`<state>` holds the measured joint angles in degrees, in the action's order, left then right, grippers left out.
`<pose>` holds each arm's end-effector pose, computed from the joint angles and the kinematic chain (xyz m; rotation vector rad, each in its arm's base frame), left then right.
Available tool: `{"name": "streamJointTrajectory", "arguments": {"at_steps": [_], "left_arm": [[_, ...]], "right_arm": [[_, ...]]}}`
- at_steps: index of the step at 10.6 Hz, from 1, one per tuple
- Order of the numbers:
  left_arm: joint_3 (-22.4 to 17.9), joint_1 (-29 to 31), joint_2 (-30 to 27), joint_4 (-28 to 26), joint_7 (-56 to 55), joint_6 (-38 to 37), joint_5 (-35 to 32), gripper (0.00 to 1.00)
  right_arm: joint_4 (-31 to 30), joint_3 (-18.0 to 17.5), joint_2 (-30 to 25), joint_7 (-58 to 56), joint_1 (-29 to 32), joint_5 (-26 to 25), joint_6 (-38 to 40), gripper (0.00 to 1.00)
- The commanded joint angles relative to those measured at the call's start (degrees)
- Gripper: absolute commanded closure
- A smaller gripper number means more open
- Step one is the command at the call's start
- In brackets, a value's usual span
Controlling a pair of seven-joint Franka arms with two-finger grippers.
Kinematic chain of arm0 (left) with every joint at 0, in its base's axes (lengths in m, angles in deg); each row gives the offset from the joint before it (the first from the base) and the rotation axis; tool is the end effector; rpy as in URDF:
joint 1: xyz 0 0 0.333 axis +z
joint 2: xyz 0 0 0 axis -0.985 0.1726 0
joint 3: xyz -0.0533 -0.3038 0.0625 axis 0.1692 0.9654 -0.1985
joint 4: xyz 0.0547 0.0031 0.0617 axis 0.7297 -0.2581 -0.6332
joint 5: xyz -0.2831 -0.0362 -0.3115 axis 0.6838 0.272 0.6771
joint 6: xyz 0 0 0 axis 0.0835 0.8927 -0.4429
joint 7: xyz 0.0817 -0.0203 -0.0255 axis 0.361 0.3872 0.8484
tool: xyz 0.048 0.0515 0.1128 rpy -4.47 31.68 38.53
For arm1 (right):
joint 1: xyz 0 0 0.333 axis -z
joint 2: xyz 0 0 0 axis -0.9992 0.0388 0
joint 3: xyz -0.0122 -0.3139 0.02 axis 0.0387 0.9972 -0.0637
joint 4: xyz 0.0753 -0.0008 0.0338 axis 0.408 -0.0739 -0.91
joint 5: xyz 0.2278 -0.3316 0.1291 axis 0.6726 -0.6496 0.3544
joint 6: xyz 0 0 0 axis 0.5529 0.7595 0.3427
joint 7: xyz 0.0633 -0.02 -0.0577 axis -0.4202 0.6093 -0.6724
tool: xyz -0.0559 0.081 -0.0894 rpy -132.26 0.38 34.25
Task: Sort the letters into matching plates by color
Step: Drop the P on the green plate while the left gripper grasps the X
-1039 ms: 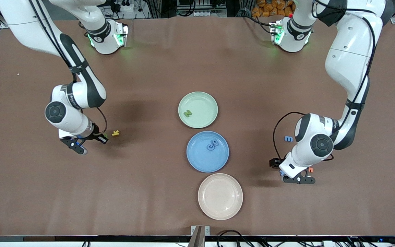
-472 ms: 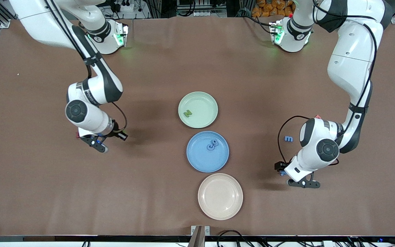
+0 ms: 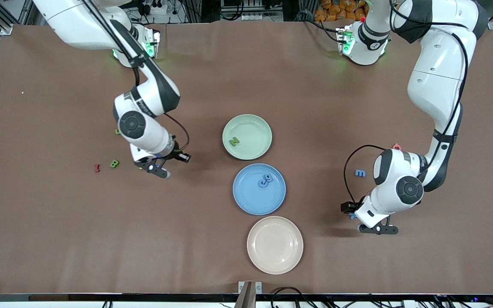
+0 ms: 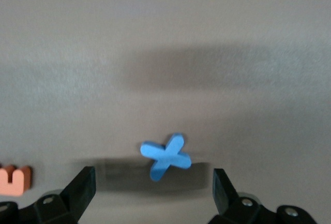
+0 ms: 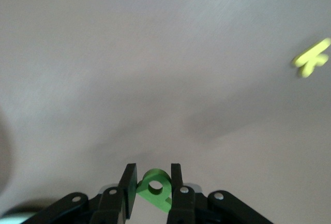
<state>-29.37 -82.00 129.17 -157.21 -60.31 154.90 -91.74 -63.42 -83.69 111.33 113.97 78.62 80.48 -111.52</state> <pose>0.7382 -0.1403 0.1301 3.0941 -0.0942 0.0361 0.5597 0.2850 0.2042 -2.9959 0.6767 0.1538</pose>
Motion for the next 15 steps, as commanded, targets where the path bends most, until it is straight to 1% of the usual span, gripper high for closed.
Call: {"name": "streamJointTrajectory", "arguments": {"at_steps": [1,3,5,8,11,13,14,15], "left_arm": [[-0.2,-0.2,0.3,1.5,-3.1,-3.9,1.6,0.00],[-0.8,-0.8,0.4,1.5,-7.3,-4.0,1.3,0.00],[-2.6,-1.8,0.4,1.5,-12.8,-3.9,1.1,0.00],[-4.7,-1.8,0.6,2.0,-12.1,-2.7,1.2,0.00],[-4.3,-2.5,0.5,2.5,-13.8,-2.3,1.5,0.00],[-4.4,-4.5,0.6,2.9,-19.1,-2.3,1.5,0.00],[-4.5,-4.7,0.8,3.2,-20.7,-1.9,1.5,0.00],[-4.5,-4.7,1.0,3.1,-22.4,-0.6,1.5,0.00]], "right_arm": [[1.0,-3.5,0.2,5.7,-2.9,-0.2,0.2,1.00],[3.8,-3.5,2.5,12.4,-7.4,-0.2,0.2,1.00],[6.5,-3.5,5.3,17.6,-10.3,-0.3,0.2,1.00],[7.2,-3.5,8.1,22.2,-12.2,-0.3,-3.5,1.00],[7.6,-3.6,9.6,23.4,-12.5,-0.2,-5.8,1.00],[8.1,-3.6,9.6,24.5,-13.0,0.0,-5.7,1.00],[8.3,-3.7,9.6,26.2,-13.0,-0.1,-5.7,0.90],[8.5,-4.0,9.6,27.3,-12.9,0.2,-5.6,0.30]]}}
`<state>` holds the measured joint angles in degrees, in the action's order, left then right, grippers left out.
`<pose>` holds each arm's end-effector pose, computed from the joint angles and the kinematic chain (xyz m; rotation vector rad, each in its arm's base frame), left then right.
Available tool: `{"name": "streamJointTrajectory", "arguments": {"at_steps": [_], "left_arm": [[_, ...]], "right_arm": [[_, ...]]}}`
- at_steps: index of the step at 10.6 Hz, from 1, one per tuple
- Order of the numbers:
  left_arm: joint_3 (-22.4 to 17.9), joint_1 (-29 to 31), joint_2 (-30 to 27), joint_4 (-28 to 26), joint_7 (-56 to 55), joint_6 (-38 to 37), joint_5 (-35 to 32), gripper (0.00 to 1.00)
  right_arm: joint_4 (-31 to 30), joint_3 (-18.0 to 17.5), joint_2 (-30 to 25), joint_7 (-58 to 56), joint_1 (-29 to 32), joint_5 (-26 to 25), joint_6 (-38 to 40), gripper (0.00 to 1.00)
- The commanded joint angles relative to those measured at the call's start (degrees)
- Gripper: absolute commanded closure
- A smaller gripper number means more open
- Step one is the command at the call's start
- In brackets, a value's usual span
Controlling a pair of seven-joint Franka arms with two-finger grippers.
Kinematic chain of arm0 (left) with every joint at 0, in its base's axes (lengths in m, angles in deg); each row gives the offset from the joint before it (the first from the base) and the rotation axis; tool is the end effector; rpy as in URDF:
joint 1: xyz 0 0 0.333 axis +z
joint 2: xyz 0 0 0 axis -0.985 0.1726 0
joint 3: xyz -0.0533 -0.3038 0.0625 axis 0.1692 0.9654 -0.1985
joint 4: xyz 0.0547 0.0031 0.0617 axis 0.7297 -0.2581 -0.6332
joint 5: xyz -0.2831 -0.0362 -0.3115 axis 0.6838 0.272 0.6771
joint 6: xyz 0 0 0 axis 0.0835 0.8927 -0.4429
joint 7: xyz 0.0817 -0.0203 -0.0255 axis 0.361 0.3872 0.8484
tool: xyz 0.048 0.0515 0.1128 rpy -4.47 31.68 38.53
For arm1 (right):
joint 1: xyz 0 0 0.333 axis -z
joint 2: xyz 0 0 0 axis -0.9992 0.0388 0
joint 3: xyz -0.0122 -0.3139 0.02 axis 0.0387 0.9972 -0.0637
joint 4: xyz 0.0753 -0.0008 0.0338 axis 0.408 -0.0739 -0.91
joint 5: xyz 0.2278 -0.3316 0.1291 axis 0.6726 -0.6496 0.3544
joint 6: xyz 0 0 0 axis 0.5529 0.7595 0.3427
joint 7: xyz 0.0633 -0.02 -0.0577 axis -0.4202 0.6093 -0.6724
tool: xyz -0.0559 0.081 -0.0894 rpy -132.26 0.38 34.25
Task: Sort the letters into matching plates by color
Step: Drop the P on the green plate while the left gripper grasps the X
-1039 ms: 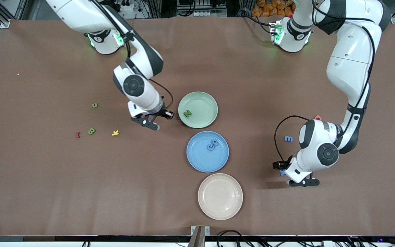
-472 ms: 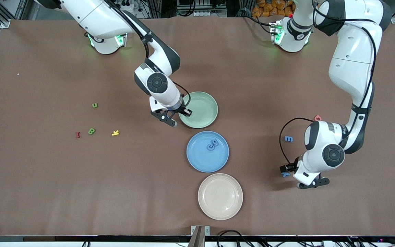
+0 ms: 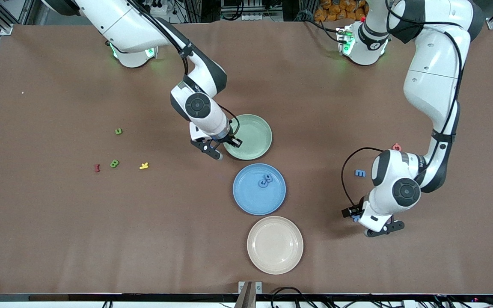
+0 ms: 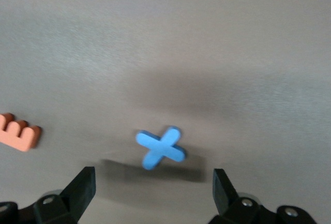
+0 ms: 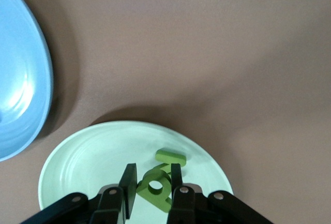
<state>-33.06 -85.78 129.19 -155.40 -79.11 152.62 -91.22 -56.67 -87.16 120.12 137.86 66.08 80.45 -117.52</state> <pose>0.7409 -0.1480 0.1359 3.1160 0.3928 0.0237 0.4921 0.4512 0.1756 -2.8524 0.9113 0.2028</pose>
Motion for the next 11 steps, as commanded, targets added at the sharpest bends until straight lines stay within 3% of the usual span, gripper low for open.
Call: {"name": "streamJointTrajectory", "arguments": {"at_steps": [1,2,6,8,11], "left_arm": [[-0.9,-1.0,1.3,1.3,-5.8,2.4,1.0,0.00],[-1.0,-1.0,1.4,1.3,-8.8,2.4,0.9,0.00],[-2.2,-0.8,1.7,1.3,-16.0,2.5,0.9,0.00],[-2.2,-0.9,1.8,1.3,-16.3,2.8,0.9,0.00],[-2.2,-0.7,2.1,1.4,-16.2,3.1,1.0,0.00]], "right_arm": [[1.8,-0.7,0.9,5.5,-0.3,0.2,0.3,0.12],[1.8,-1.0,0.8,6.0,-0.1,0.1,0.6,0.00],[1.8,-1.2,-0.8,5.8,1.3,0.2,1.9,0.00],[1.4,-6.3,-3.9,4.9,8.3,0.1,6.6,0.00],[1.2,-7.5,-10.5,0.1,13.4,0.2,16.4,0.00]]}}
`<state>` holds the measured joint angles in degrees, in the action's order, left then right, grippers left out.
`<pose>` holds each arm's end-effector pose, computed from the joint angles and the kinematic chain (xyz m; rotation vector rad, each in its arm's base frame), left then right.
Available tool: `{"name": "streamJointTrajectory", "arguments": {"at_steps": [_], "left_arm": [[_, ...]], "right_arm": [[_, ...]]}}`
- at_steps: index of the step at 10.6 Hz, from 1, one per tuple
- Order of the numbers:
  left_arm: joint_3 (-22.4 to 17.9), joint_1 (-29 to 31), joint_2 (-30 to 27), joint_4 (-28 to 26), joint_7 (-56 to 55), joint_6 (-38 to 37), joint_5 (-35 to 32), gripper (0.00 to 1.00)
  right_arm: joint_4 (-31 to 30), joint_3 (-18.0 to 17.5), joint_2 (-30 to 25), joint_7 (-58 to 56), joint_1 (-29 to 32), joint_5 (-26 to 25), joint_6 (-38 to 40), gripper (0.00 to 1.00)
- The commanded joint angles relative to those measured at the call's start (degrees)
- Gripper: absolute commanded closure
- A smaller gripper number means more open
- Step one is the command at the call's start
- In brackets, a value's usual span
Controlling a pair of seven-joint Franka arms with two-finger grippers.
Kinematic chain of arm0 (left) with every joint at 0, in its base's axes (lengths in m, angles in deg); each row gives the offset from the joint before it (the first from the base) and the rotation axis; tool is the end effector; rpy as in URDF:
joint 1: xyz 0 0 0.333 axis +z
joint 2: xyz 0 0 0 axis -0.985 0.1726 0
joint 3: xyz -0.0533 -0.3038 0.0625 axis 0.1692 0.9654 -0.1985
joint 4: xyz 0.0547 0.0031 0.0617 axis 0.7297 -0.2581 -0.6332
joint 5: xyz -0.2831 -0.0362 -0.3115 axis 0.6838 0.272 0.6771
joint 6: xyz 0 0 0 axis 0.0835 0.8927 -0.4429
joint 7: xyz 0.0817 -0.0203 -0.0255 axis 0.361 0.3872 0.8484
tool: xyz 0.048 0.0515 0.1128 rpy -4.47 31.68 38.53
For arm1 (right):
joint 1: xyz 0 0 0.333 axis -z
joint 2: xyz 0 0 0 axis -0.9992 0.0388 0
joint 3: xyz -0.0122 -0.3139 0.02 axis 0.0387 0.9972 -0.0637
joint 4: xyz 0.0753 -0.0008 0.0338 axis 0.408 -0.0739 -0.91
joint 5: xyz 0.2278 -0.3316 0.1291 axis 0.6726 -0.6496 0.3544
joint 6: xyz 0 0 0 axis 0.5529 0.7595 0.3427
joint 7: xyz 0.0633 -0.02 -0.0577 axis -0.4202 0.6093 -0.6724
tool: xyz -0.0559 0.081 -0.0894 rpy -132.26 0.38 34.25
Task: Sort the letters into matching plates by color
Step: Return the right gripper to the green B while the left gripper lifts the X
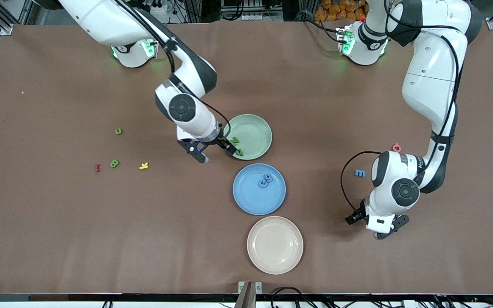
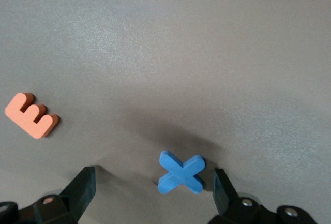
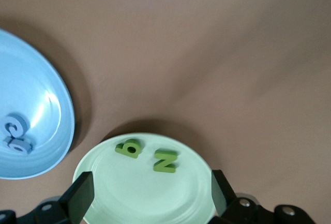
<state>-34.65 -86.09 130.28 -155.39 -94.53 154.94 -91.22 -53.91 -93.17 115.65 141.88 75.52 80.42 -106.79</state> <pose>0.7444 -0.1358 0.1239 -3.0269 -0.8235 -0.0628 0.5275 0.4165 0.2423 -2.8128 1.0934 0.2670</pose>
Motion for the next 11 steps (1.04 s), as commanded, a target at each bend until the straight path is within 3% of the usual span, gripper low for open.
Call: {"name": "streamJointTrajectory", "arguments": {"at_steps": [1,4,5,6,7,8,11], "left_arm": [[-0.6,-0.4,1.0,1.4,-0.9,1.6,1.0,0.00],[-0.5,-0.2,1.1,1.4,-1.1,2.1,1.1,0.00],[-0.6,-0.2,1.1,1.4,-0.9,2.1,1.0,0.00],[-0.6,-0.2,1.1,1.3,-0.8,2.1,1.0,0.37],[-0.6,-0.6,1.0,1.2,-0.8,2.0,0.7,0.95],[-0.6,-0.6,1.0,1.0,-0.7,2.0,0.4,1.00],[-0.6,-0.9,1.0,0.8,-0.7,1.9,0.1,1.00]], "right_arm": [[-2.1,-1.4,-7.8,-7.3,5.9,0.4,7.2,0.00],[-5.6,-1.3,-12.2,-13.9,12.1,0.5,8.9,0.00],[-8.6,-1.0,-14.9,-22.1,14.6,0.5,8.8,0.00],[-10.9,0.9,-17.0,-29.4,16.4,0.6,8.7,0.00],[-12.4,2.9,-18.3,-33.2,17.4,0.6,8.8,0.00],[-13.4,3.1,-19.0,-34.8,19.3,0.6,8.8,0.00],[-15.6,7.5,-19.0,-42.5,19.8,0.1,8.1,0.00]]}}
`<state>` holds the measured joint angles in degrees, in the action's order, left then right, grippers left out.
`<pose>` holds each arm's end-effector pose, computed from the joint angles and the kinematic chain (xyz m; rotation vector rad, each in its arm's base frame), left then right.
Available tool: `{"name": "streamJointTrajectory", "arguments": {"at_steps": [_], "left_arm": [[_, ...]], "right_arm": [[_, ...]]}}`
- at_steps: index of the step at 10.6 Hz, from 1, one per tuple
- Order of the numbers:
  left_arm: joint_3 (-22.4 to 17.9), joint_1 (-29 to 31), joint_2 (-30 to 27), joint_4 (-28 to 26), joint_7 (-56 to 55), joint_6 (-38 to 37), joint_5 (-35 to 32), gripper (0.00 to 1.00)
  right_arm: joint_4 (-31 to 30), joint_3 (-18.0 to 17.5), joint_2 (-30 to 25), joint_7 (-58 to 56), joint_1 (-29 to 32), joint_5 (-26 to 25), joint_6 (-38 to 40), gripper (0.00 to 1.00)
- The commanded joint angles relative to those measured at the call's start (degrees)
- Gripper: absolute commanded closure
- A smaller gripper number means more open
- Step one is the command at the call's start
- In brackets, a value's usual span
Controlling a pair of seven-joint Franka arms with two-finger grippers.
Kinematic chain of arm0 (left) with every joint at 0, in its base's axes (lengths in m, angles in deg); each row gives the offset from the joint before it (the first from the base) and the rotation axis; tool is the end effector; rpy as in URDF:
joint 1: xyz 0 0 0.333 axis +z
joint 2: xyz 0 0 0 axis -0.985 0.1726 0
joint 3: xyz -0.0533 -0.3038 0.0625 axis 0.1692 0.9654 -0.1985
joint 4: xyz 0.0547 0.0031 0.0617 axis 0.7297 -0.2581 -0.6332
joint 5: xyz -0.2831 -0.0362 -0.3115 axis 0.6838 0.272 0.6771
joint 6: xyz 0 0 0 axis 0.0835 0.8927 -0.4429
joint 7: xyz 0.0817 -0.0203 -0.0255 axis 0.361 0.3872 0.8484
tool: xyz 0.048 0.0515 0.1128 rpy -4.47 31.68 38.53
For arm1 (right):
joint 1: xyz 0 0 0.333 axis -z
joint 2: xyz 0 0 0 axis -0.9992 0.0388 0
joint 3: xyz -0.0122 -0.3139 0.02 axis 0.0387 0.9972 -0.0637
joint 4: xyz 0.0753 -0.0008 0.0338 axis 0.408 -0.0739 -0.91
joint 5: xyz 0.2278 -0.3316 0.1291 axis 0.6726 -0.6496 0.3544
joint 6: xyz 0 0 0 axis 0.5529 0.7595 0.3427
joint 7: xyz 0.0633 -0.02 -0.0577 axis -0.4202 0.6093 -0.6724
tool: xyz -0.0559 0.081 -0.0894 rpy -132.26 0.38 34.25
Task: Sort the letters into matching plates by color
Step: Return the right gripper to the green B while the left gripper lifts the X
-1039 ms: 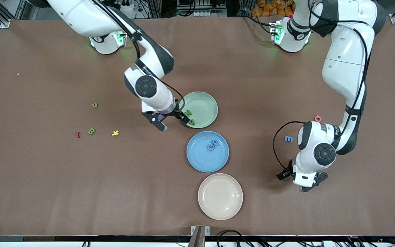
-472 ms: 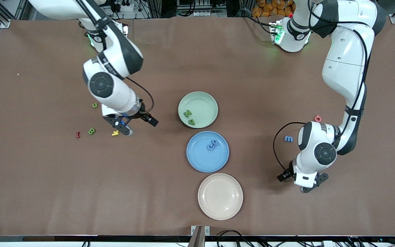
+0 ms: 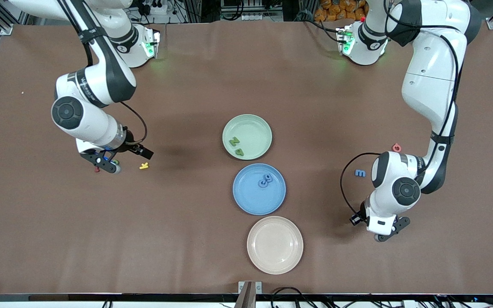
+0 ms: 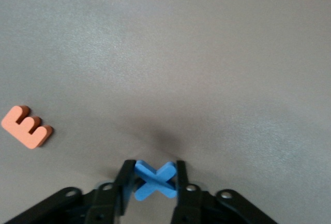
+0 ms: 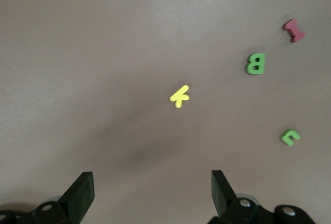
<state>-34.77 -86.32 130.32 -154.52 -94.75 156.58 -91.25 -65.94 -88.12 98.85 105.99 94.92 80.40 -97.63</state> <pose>0.7526 -0.1388 0.1330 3.0143 0.8228 0.1231 0.5763 0.1531 0.2969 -3.0396 0.7659 0.1959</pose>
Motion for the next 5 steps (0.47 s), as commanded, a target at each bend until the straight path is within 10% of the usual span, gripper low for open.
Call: {"name": "streamJointTrajectory", "arguments": {"at_steps": [1,5], "left_arm": [[-0.5,-0.7,1.0,0.1,-0.4,0.2,0.2,1.00],[-0.5,-2.2,-0.2,0.0,0.0,-0.3,-0.5,1.00]], "right_arm": [[-4.1,5.5,-2.1,-10.3,0.3,0.0,-1.3,0.02],[-7.1,12.1,0.1,-14.6,0.5,-0.2,-11.2,0.15]]}}
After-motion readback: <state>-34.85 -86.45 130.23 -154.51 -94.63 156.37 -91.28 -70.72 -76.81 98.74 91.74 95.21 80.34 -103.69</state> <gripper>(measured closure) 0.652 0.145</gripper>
